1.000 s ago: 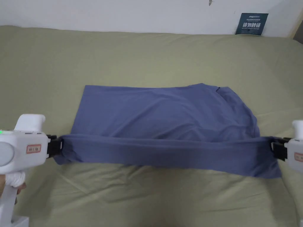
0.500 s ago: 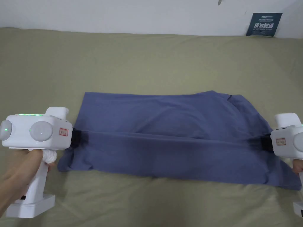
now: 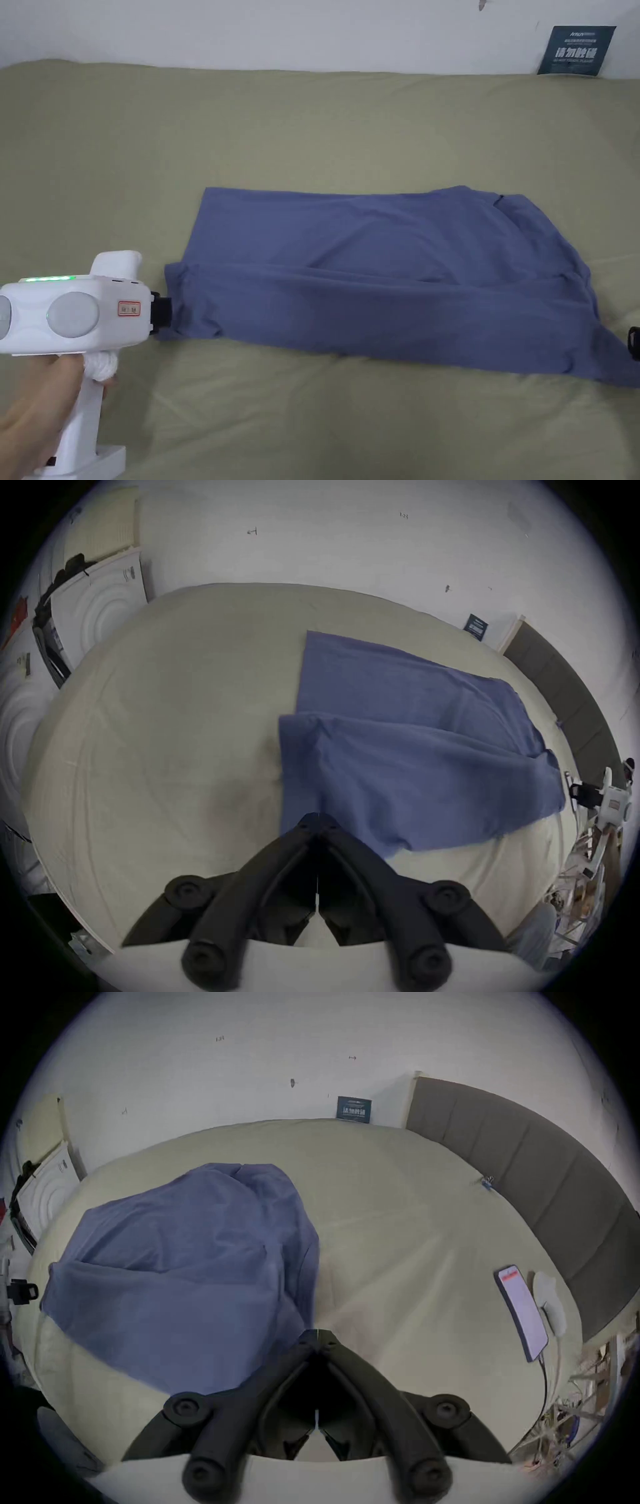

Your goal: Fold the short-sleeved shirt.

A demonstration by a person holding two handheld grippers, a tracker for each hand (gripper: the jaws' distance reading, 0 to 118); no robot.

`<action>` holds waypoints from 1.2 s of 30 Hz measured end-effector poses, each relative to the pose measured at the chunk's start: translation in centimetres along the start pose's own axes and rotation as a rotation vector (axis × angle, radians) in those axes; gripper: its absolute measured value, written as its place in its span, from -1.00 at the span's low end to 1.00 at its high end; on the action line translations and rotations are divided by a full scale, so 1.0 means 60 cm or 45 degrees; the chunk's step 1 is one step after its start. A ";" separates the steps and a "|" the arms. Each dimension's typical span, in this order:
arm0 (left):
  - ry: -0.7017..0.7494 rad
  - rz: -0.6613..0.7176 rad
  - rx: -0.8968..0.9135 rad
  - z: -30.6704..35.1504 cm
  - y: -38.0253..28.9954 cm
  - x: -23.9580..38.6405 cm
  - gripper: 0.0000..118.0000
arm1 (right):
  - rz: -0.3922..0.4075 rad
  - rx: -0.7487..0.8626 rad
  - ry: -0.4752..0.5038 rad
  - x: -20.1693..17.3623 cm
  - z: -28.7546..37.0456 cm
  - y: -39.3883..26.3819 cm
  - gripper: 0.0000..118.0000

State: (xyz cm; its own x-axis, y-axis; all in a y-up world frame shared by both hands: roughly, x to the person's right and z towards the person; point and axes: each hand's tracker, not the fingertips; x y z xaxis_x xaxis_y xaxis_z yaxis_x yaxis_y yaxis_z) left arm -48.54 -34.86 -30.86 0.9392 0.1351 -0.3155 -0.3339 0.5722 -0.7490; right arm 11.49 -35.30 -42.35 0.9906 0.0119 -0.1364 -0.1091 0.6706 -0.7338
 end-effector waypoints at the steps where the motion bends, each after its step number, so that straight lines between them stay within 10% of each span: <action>1: -0.003 -0.003 -0.002 -0.001 -0.001 0.009 -1.00 | -0.004 -0.064 0.014 0.009 -0.019 0.025 -1.00; 3: 0.035 -0.041 -0.001 -0.020 -0.003 0.008 -0.37 | -0.002 -0.071 0.029 0.016 -0.029 0.028 -1.00; 4: 0.056 -0.054 -0.032 -0.033 -0.002 0.013 0.69 | 0.004 -0.077 0.033 0.018 -0.038 0.029 -1.00; 5: 0.054 -0.052 -0.057 -0.047 -0.003 0.016 1.00 | 0.031 -0.024 0.004 0.009 -0.023 0.021 -1.00; 10: 0.104 -0.024 -0.110 -0.089 -0.012 0.008 0.39 | 0.030 -0.043 0.027 0.005 -0.027 0.018 -0.94; 11: 0.112 -0.032 -0.113 -0.088 -0.015 0.007 0.19 | 0.034 -0.052 0.035 0.003 -0.028 0.017 -0.55; 13: 0.098 -0.049 -0.074 -0.079 -0.017 0.003 -0.16 | 0.064 -0.091 0.049 -0.011 -0.019 0.016 1.00; 15: 0.086 -0.049 -0.080 -0.068 -0.012 0.005 -0.65 | 0.058 -0.038 0.066 -0.021 -0.013 0.007 0.83; 18: 0.055 -0.045 -0.089 -0.072 -0.007 0.013 -0.75 | 0.116 -0.135 0.035 0.010 -0.098 0.011 0.81; 21: 0.083 -0.079 -0.067 -0.077 -0.005 0.014 -0.75 | 0.111 -0.152 0.019 -0.008 -0.089 0.007 -0.75; 22: 0.081 -0.068 -0.066 -0.074 -0.007 0.014 -0.75 | 0.061 -0.166 0.069 -0.010 -0.085 0.005 -0.84; 36: 0.073 -0.066 -0.042 0.034 -0.064 0.000 -0.77 | 0.073 -0.094 0.104 -0.003 0.037 -0.032 -0.86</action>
State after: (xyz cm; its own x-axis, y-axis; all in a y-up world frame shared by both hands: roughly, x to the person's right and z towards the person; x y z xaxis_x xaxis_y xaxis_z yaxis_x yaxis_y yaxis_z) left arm -47.07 -35.39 -26.78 0.9496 0.0589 -0.3079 -0.2882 0.5499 -0.7839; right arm 11.70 -34.91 -39.43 0.9728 -0.0136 -0.2314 -0.1745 0.6142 -0.7696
